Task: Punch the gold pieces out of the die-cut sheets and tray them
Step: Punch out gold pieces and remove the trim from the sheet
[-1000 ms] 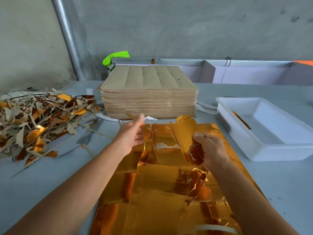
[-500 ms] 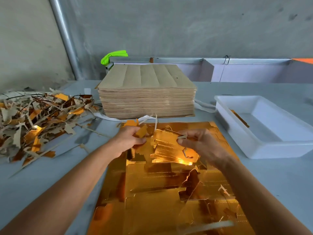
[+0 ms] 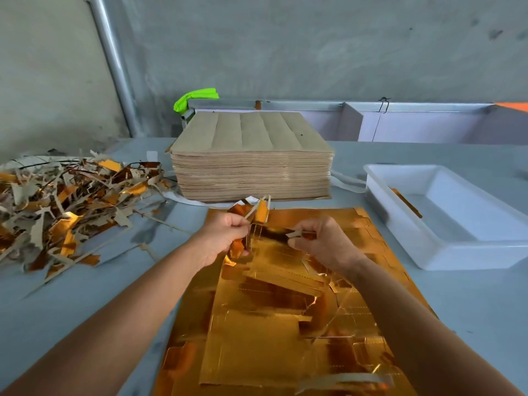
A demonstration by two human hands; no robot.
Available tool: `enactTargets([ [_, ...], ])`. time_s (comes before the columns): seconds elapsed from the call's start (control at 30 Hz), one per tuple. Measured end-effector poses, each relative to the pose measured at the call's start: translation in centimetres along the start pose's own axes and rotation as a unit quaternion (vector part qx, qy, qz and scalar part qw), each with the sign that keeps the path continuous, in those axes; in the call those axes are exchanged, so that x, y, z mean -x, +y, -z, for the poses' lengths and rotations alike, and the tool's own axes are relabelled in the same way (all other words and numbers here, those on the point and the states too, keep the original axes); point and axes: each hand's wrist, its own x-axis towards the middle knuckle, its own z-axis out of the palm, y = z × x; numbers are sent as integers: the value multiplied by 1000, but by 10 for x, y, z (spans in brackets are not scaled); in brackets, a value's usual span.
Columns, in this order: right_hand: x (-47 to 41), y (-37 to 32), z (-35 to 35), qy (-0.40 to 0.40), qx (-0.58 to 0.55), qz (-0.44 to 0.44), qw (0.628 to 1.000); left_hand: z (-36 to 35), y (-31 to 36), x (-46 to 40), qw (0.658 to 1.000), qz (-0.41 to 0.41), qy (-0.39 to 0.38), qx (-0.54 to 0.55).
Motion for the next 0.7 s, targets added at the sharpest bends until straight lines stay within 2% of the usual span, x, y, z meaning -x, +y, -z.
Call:
enactTargets([
  [0.17,0,11,-14,73,-82,-88,990,-8,-9,-6,992,20,98,75],
  [0.37,1,22,-4,142,-205,-186,951,-1,-13,-7,993,19,99,61],
  [0.47,2,28,6,151,-261,-214,929,-2,-15,-6,994,51,62,70],
  [0.6,8,39,12,133,-307,-243,910,4,-20,3,993,91,15,-70],
  [0.7,13,43,12,92,-346,-242,902,10,-25,12,976,111,-20,-186],
])
